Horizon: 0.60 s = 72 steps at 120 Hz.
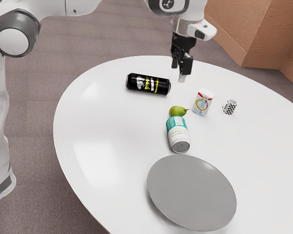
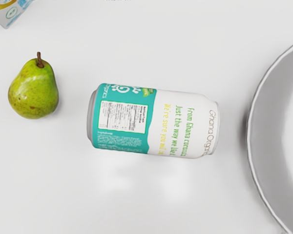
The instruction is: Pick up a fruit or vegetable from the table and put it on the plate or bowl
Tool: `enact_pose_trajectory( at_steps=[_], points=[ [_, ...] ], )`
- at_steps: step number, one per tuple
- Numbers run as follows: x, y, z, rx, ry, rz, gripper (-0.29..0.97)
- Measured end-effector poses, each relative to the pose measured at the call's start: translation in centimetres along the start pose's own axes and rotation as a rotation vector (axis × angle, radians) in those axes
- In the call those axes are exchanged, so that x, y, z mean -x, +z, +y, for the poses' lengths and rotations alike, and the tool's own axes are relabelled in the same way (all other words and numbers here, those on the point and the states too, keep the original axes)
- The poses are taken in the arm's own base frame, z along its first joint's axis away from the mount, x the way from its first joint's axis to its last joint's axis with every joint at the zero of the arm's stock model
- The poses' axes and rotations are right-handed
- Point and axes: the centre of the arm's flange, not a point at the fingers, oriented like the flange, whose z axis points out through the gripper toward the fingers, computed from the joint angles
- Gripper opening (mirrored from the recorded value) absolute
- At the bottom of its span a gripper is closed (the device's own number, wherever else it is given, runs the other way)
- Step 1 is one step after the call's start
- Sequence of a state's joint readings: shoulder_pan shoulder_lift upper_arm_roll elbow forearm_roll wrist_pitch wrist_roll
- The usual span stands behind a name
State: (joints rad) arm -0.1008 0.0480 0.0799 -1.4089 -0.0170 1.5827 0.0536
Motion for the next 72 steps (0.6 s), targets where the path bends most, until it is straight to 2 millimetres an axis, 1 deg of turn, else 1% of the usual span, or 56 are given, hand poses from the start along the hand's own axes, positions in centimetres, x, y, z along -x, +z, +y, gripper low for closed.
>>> enact_pose_trajectory(
  at_steps=[17, 31, 43, 48, 53, 58, 72],
  points=[
    [0.0, 0.0, 0.2, 0.001, 0.018, 0.003, 0.68],
    [-0.1, 0.1, -0.3, 0.017, 0.011, 0.001, 0.68],
    [0.1, -2.2, -1.4, -0.007, -0.003, 0.034, 0.68],
    [0.2, -2.5, -2.2, -0.023, -0.014, 0.033, 0.68],
    [0.1, -2.0, -3.6, -0.038, -0.036, 0.018, 0.68],
    [-0.1, -1.2, -5.9, -0.051, -0.071, -0.001, 0.68],
    [0.6, 1.2, -15.3, -0.081, -0.198, -0.034, 0.68]
  ],
)
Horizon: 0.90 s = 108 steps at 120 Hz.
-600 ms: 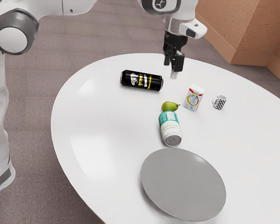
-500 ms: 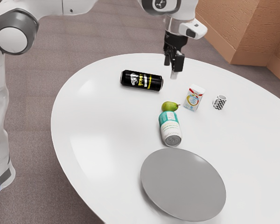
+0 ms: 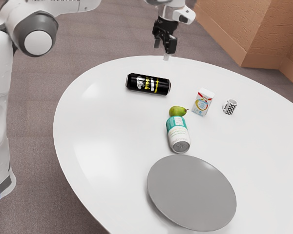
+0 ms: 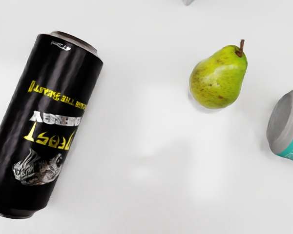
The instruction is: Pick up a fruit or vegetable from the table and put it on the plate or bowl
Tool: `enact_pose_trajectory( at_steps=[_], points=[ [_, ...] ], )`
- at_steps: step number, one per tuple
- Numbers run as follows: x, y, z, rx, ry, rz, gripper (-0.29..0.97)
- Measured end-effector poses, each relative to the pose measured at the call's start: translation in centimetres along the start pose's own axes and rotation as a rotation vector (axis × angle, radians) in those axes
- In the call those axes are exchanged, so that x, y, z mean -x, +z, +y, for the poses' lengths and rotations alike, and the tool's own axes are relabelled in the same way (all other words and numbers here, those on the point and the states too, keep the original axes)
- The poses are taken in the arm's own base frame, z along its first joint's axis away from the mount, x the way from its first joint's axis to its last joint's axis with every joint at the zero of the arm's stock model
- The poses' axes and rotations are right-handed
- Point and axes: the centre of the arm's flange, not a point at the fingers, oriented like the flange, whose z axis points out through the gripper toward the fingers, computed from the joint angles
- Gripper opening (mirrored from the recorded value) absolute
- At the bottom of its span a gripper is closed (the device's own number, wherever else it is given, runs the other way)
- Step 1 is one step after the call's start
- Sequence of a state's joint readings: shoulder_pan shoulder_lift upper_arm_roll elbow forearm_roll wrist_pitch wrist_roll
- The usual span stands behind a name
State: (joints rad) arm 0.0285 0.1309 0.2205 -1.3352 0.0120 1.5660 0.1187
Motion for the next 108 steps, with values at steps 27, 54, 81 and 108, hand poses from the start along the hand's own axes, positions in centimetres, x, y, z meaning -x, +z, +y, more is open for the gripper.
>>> enact_pose_trajectory(
  at_steps=[27, 54, 81, 108],
  points=[
    [-1.1, 4.1, -7.2, 0.013, -0.013, -0.025, 0.68],
    [-2.9, 7.6, -6.1, 0.006, 0.09, -0.055, 0.68],
    [-4.8, 11.2, -3.4, 0.002, 0.188, -0.045, 0.68],
    [-6.1, 12.7, -2.2, 0.0, 0.241, -0.017, 0.68]
  ],
)
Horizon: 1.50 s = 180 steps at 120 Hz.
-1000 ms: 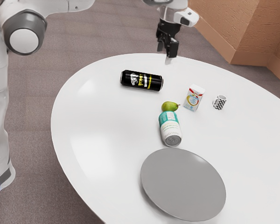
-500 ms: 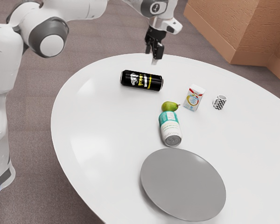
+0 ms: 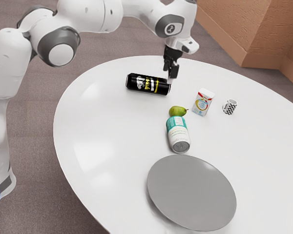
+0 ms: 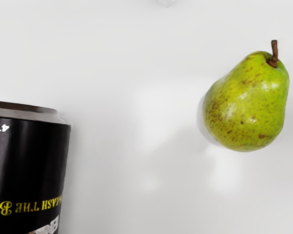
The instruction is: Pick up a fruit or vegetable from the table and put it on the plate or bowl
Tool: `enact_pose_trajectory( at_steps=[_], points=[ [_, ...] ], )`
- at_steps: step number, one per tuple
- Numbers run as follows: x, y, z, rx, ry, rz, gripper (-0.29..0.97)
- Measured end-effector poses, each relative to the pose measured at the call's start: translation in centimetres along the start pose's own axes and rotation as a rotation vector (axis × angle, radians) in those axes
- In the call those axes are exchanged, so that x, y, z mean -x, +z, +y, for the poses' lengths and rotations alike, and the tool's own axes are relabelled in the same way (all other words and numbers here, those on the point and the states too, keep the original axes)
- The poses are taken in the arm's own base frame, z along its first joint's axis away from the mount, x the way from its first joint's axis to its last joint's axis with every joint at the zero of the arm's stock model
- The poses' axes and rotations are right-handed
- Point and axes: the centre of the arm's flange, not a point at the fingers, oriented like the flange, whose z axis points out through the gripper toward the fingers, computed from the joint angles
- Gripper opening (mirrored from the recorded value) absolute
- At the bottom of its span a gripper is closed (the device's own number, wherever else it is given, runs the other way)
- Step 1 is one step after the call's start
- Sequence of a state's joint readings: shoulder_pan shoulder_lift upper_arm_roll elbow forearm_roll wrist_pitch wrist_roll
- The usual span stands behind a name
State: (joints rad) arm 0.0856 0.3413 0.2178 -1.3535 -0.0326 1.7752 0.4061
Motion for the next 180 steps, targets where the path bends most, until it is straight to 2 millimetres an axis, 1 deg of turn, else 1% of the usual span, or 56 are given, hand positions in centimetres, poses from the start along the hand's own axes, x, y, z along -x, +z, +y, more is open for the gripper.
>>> enact_pose_trajectory(
  at_steps=[21, 37, 57, 75, 95, 124, 130, 143, 164, 180],
  points=[
    [-0.6, -0.1, 1.0, 0.002, 0.034, 0.021, 0.68],
    [-0.7, -0.2, 1.2, 0.006, 0.047, 0.03, 0.68],
    [-1.3, -0.1, 2.9, 0.024, 0.072, 0.038, 0.68],
    [-0.7, 1.5, 3.3, 0.045, 0.061, 0.023, 0.68],
    [-1.4, 2.2, 4.6, 0.049, 0.068, 0.038, 0.68],
    [-1.7, 3.6, 4.5, 0.055, 0.051, 0.045, 0.68],
    [-1.7, 4.4, 4.6, 0.061, 0.048, 0.039, 0.68],
    [-1.9, 5.5, 4.8, 0.069, 0.043, 0.039, 0.68],
    [-2.2, 6.2, 4.8, 0.072, 0.036, 0.043, 0.68],
    [-2.2, 7.3, 4.9, 0.079, 0.03, 0.039, 0.68]
  ],
)
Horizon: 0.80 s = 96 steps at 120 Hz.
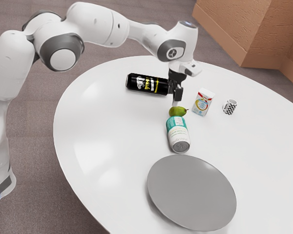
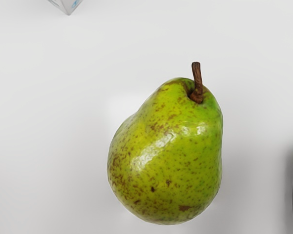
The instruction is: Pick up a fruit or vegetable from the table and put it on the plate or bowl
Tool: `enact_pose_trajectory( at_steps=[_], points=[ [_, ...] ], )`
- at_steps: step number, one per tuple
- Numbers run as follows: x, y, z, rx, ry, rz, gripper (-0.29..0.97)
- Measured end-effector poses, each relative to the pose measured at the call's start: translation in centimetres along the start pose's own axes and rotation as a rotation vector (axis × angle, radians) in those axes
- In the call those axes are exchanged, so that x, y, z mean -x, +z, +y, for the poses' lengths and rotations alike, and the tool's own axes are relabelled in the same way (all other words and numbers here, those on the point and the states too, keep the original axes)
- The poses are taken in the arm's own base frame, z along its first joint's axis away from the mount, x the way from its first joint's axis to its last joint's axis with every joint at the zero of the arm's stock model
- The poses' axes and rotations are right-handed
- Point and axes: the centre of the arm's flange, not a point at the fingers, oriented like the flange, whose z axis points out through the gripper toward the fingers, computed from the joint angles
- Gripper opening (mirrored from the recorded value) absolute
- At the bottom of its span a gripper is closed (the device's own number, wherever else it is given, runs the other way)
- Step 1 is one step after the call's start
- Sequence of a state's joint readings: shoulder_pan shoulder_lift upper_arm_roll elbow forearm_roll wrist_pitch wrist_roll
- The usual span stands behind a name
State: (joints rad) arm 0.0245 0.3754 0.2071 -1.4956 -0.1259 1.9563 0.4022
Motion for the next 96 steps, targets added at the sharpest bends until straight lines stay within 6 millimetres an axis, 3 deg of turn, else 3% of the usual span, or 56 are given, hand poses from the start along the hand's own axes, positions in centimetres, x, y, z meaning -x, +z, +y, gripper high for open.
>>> enact_pose_trajectory(
  at_steps=[96],
  points=[
    [-0.4, 1.8, -0.8, -0.003, -0.02, 0.034, 0.68]
  ],
)
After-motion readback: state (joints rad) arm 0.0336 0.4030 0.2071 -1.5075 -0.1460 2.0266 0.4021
